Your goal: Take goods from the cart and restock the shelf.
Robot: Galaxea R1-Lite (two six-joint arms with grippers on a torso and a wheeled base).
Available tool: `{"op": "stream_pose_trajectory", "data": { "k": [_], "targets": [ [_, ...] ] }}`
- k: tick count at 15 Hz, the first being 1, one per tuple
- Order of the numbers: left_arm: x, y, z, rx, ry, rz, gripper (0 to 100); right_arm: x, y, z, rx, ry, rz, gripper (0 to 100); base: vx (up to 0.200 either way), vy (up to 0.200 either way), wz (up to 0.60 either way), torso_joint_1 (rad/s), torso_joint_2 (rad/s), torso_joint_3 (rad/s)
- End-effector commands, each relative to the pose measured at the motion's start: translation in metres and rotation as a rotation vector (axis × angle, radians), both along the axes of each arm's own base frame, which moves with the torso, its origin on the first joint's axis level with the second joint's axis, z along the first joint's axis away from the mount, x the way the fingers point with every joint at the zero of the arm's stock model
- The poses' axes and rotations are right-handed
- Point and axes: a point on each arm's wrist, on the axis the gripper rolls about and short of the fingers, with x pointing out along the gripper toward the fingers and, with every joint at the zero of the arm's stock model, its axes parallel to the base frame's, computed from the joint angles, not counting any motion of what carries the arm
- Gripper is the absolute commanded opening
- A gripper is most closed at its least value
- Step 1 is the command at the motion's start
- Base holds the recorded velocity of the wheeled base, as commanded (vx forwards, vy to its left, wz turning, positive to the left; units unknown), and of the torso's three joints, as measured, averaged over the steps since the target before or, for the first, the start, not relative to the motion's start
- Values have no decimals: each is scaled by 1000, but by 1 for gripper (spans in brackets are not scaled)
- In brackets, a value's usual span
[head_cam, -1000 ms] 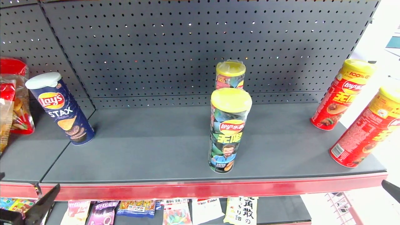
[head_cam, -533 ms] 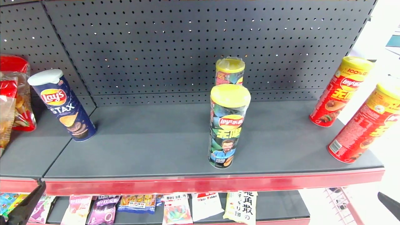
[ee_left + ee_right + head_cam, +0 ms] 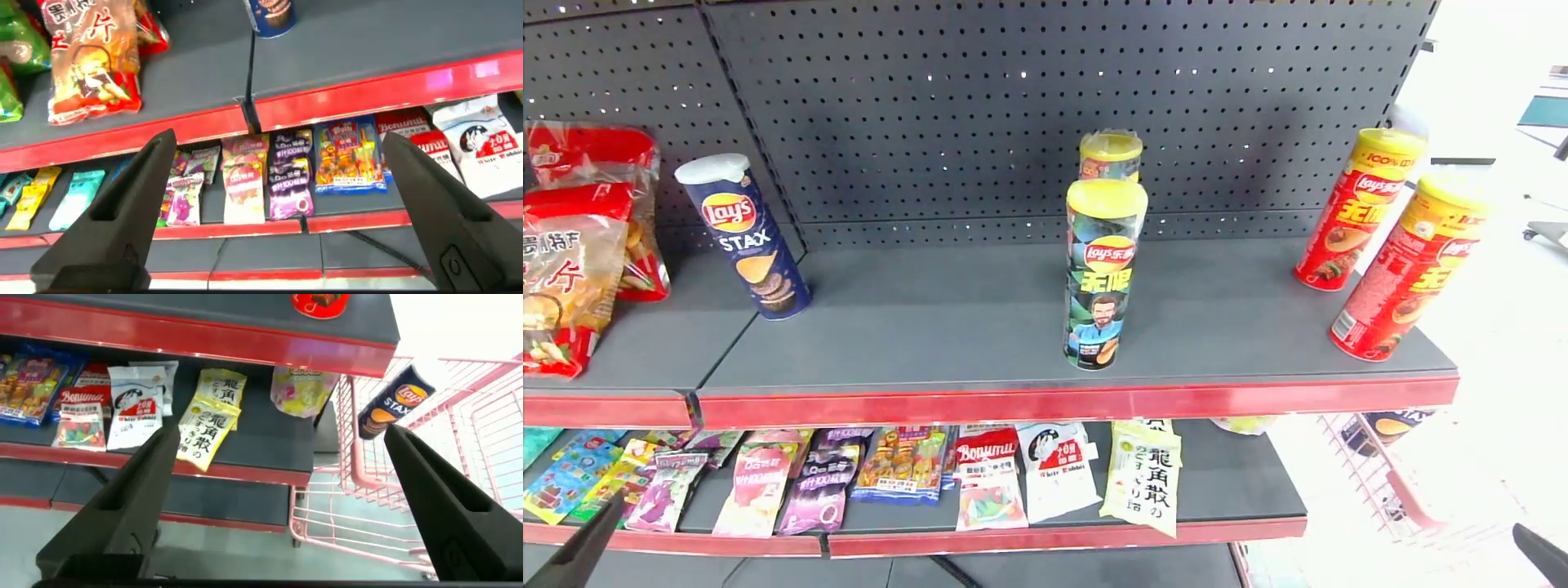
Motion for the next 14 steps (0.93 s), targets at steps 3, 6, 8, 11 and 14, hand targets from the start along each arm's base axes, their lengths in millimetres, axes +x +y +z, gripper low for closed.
{"op": "stream_pose_trajectory", "data": {
  "k": [3,6,8,11,14],
  "targets": [
    [0,0,0,1,4,1,100,1,0,-1,-11,6,7,100,0,-200,0,12,4,2],
    [0,0,0,1,1,1,100,2,0,-1,-9,14,8,100,0,-200,0,7,4,2],
    [0,0,0,1,2,-1,100,3,0,-2,-8,23,11,100,0,-200,0,7,5,5],
    [0,0,0,2,2,1,100,4,0,-3,-7,35,11,100,0,-200,0,4,4,-2],
    [0,0,0,1,2,-1,100,5,0,-5,-6,46,13,100,0,-200,0,2,6,4]
  ]
}}
